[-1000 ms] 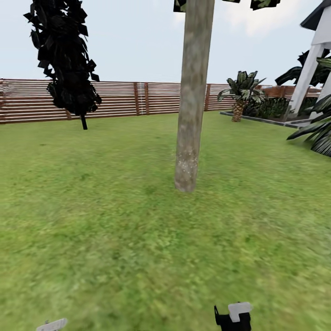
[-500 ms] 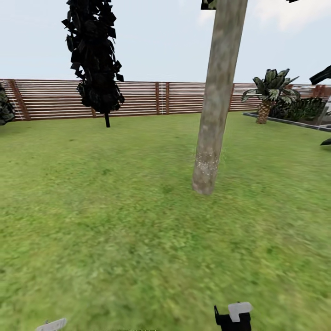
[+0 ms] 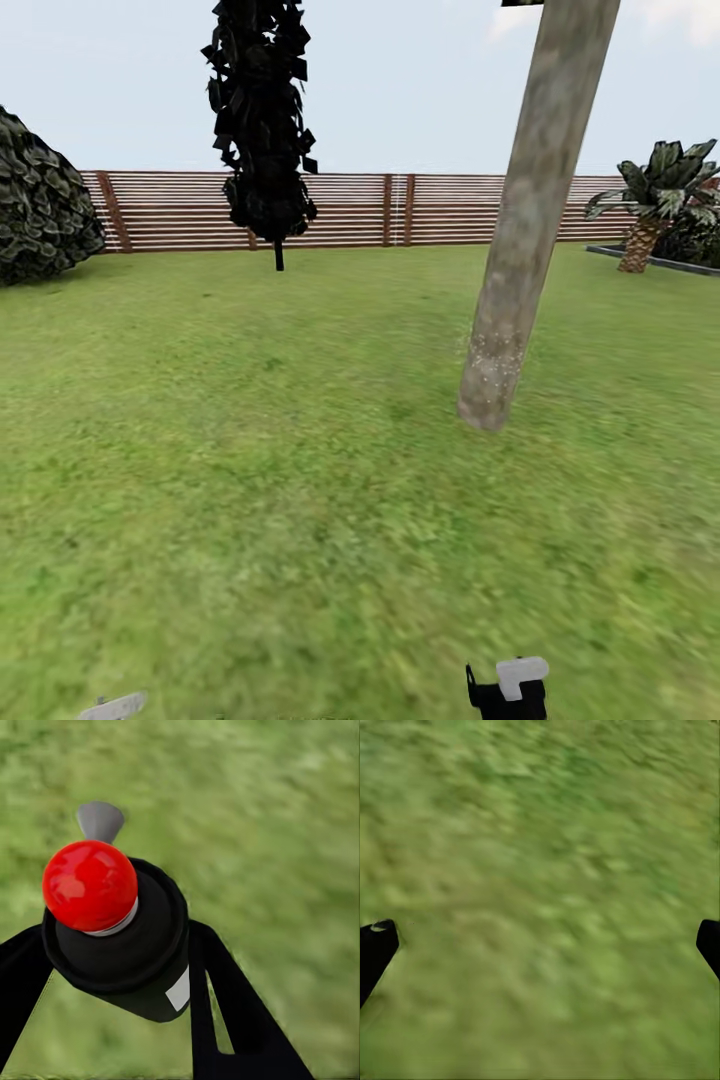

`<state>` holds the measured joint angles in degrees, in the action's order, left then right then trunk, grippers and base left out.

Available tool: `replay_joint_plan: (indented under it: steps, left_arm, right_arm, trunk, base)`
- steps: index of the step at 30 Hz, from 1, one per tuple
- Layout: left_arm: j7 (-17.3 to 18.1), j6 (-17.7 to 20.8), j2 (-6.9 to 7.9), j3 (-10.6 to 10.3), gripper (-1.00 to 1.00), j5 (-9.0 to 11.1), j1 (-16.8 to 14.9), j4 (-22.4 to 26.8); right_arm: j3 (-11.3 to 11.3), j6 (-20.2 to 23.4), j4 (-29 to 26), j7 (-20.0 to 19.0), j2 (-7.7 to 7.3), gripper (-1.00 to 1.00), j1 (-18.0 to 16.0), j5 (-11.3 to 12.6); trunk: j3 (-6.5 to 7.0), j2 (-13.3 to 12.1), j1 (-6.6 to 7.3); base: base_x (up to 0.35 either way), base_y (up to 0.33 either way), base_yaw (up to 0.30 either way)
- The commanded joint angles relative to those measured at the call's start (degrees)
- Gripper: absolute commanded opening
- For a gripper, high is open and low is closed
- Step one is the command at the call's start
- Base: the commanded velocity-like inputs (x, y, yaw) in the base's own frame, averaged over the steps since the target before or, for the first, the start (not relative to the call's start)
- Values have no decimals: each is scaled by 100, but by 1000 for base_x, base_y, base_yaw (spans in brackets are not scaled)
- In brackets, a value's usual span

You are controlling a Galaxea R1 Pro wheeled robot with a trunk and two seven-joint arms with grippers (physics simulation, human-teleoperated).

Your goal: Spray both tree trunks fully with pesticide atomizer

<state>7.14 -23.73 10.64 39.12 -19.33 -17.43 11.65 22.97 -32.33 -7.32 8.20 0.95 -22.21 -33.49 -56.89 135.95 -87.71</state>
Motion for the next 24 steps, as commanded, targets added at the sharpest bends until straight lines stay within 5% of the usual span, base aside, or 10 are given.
replay_joint_plan:
  steps: [1, 24]
  left_arm:
    - [33, -17, -1, 52, -100, -35, -6, -5]
    - [32, -17, -1, 52, -100, -35, -6, -5]
  right_arm:
    - [23, -11, 4, 41, 1, 100, -2, -62]
    - [23, -11, 3, 41, 1, 100, -2, -62]
  trunk:
    - [-9, 2, 1]
    - [-98, 2, 1]
  base:
    - [0, 0, 279]
    - [0, 0, 279]
